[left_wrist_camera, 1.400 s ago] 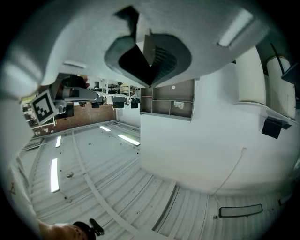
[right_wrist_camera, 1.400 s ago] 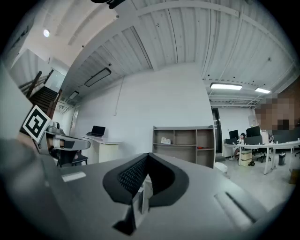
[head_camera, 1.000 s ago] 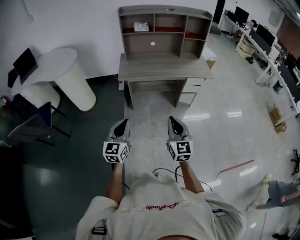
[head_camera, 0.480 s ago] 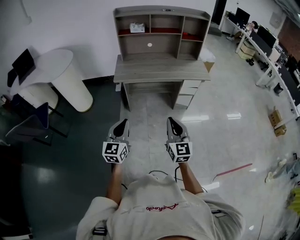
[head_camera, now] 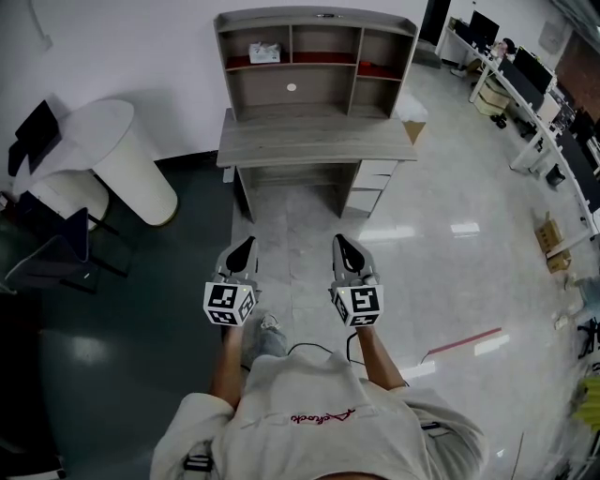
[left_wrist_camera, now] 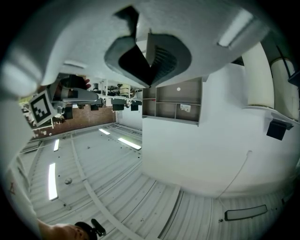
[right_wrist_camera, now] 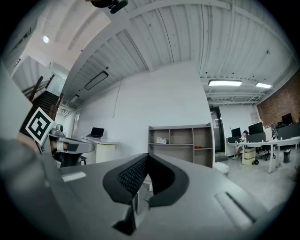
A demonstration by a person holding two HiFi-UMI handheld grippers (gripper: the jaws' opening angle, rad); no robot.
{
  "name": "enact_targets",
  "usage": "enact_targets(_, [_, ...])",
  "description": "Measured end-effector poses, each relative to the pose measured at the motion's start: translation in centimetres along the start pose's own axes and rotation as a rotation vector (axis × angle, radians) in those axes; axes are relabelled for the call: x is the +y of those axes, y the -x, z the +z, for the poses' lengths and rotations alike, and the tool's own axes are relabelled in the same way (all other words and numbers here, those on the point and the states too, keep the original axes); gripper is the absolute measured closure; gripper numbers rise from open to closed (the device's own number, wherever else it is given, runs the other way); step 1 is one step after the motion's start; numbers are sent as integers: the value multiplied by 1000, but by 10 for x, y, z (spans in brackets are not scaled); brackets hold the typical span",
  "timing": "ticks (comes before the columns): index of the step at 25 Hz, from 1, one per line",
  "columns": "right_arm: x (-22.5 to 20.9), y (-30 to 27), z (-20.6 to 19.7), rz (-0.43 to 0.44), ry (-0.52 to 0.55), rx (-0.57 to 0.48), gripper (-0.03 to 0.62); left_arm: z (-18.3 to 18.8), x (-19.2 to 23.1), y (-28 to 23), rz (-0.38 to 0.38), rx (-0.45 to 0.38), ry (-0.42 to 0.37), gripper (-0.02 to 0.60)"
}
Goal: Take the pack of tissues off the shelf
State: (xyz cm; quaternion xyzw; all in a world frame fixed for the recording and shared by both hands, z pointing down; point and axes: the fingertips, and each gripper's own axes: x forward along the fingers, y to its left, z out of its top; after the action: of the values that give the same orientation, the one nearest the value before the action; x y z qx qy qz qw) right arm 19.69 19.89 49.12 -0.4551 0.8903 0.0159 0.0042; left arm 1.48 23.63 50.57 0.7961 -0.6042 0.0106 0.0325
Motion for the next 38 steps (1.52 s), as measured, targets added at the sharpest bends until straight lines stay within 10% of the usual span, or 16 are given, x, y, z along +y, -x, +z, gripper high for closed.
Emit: enact_targets(38, [-78,-412,-10,-79,31,38,586,24,279,-330,-81,15,39,581])
